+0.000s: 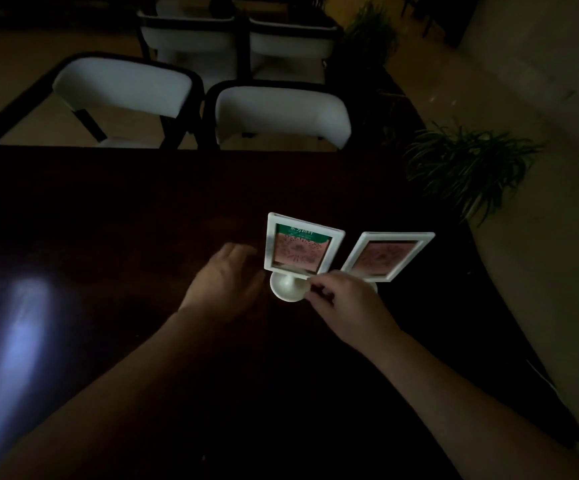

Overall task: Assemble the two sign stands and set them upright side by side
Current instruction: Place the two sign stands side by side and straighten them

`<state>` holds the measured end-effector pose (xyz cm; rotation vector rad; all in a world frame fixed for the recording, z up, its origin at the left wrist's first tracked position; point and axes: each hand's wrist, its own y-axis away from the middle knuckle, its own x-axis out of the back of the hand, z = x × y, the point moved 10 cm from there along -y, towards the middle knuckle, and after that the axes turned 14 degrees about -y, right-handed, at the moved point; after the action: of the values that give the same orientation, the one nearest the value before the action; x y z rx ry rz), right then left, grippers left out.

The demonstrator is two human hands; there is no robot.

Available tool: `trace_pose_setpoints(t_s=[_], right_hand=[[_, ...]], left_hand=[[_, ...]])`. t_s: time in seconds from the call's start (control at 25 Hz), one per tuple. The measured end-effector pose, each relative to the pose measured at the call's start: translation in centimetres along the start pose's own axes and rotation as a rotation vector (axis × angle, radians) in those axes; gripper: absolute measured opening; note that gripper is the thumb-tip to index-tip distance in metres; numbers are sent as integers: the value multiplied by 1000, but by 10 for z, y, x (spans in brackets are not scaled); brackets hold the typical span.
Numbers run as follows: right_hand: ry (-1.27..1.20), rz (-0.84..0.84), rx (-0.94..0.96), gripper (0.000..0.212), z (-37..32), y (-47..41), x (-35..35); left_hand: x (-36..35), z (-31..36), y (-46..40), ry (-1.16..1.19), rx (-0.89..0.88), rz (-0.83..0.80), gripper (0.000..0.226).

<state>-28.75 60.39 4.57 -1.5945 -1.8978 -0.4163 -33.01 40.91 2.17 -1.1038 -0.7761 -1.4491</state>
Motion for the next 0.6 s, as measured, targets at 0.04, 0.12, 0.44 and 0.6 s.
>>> trace_pose_setpoints(t_s=[0.04,0.12,0.44,0.6], right_hand=[[2,38,33,26,-15,-5,17],[17,100,103,23,-42,-18,49],[296,-158,82,41,-72,-84,71],[317,-293,-25,48,-62,-94,57]], left_hand=[[19,2,-7,-2,-8,34,50],[51,14,-21,-26,-62,80,53],[78,72,-64,-184,-241,-25,66],[69,88,-70,-262,-301,-92,58]])
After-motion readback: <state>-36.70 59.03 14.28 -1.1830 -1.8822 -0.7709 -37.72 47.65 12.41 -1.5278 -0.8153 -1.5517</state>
